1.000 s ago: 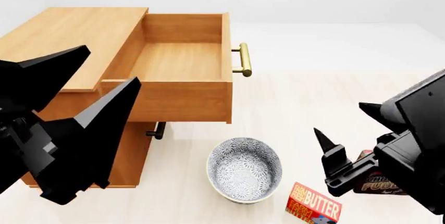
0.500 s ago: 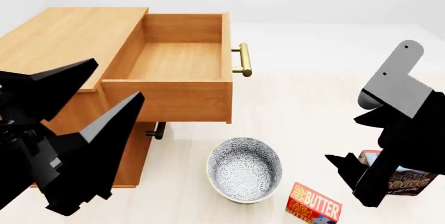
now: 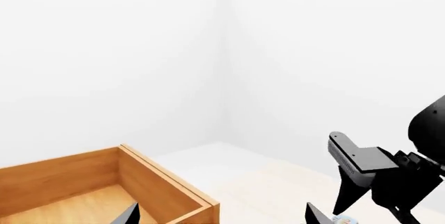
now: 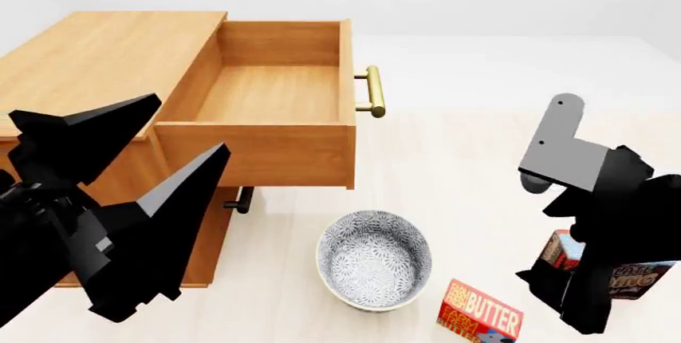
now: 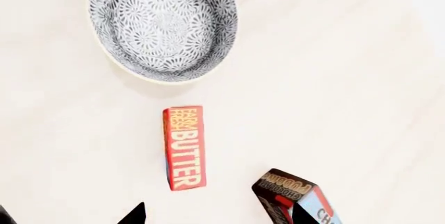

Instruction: Put the butter at the back in the top drawer of the cabinet and close it.

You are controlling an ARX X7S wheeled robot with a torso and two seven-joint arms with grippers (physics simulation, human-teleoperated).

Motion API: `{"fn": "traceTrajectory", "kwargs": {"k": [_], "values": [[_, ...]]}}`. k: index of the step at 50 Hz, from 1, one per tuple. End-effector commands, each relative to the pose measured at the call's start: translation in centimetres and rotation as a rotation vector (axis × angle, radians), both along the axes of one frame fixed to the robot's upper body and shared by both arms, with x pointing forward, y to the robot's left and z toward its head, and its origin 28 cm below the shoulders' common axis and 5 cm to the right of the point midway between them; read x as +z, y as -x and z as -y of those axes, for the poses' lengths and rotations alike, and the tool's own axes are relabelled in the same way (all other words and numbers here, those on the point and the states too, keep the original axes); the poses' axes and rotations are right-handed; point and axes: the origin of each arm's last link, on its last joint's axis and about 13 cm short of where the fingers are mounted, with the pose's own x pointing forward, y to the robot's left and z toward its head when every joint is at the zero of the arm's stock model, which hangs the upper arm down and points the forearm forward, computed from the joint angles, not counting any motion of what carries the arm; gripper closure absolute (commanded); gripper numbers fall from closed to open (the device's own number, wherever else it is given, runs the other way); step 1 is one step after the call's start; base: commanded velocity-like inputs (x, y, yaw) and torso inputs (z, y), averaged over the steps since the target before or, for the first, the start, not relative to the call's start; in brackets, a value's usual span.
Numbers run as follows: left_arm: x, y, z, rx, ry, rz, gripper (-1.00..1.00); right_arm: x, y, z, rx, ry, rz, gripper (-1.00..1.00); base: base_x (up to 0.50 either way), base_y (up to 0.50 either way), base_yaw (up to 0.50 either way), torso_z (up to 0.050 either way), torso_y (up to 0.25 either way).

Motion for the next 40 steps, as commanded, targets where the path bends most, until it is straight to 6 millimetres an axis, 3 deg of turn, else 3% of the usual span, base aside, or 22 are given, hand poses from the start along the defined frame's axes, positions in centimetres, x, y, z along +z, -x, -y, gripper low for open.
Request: {"fn": "traceTrajectory", "kwargs": {"k": [1, 40], "values": [[-0.1, -0.1, 0.1, -0.003, -0.001, -0.002, -1.00, -0.7, -0.6, 0.0, 0.022, 0.054, -0.055, -1.00, 0.00, 0.00, 0.00, 0.000, 0.000], [-0.7, -0.6, 0.3, -0.004, -0.004, -0.025, -1.00, -5.5, -3.0, 0.2, 0.049, 0.096, -0.195, -1.00, 0.00, 0.00, 0.00, 0.000, 0.000]]}}
